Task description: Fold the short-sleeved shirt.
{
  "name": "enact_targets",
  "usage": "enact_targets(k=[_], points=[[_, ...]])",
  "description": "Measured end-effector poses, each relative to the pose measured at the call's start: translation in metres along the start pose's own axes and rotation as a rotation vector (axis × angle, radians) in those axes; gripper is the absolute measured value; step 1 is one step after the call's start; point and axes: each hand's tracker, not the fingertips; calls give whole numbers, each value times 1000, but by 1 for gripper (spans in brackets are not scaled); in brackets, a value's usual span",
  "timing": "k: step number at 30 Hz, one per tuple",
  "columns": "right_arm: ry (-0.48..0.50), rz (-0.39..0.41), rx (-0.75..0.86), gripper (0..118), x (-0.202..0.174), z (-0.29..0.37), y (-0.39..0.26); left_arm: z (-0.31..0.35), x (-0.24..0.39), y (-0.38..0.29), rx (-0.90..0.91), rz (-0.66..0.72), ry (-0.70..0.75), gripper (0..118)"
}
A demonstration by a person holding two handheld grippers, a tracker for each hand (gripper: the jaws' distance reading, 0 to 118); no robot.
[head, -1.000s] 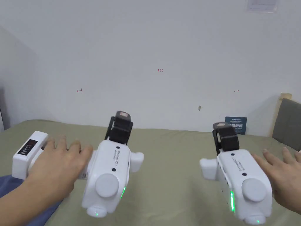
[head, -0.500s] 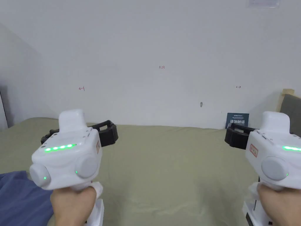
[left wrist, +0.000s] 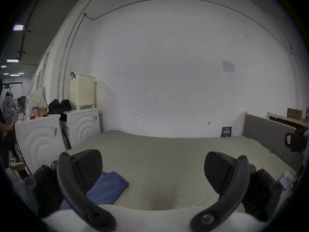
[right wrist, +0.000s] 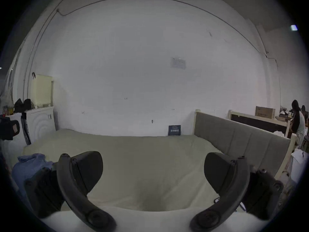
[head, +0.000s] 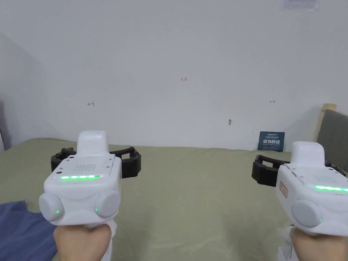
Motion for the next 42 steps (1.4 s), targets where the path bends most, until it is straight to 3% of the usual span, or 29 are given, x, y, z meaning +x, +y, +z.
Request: enact_targets(k=[7,9,10,11,12,13,14,17,26,30,42], points=[[0,23,23,118,-3,11,6,5,1,-2,-16,11,-27,118],[-31,61,26,117,-6,15,4,9,4,-5,-19,0,-26,118],[-47,85,11,117,-9,15,2,10,4,-6,-21,-3,-37,114],[-48,95,-6,117,-10,15,0,13,5,-7,-14,-9,-69,101],[-31,93,-24,104,-10,15,-2,15,6,-8,-14,-19,-87,60],[-9,89,-38,66,-10,16,-5,18,11,-9,-9,-34,-87,13],[-13,83,-32,7,-10,17,-8,19,14,-10,0,-58,-75,0],[-32,97,-50,0,-18,17,-8,25,17,-12,-16,-55,-88,0],[114,120,-64,0,-44,19,-6,24,1,-18,-57,-23,-62,0],[206,129,-36,0,-83,22,-1,34,-37,-17,-58,-14,49,0],[646,115,-89,0,-246,41,-23,114,-180,-38,-137,37,394,0]])
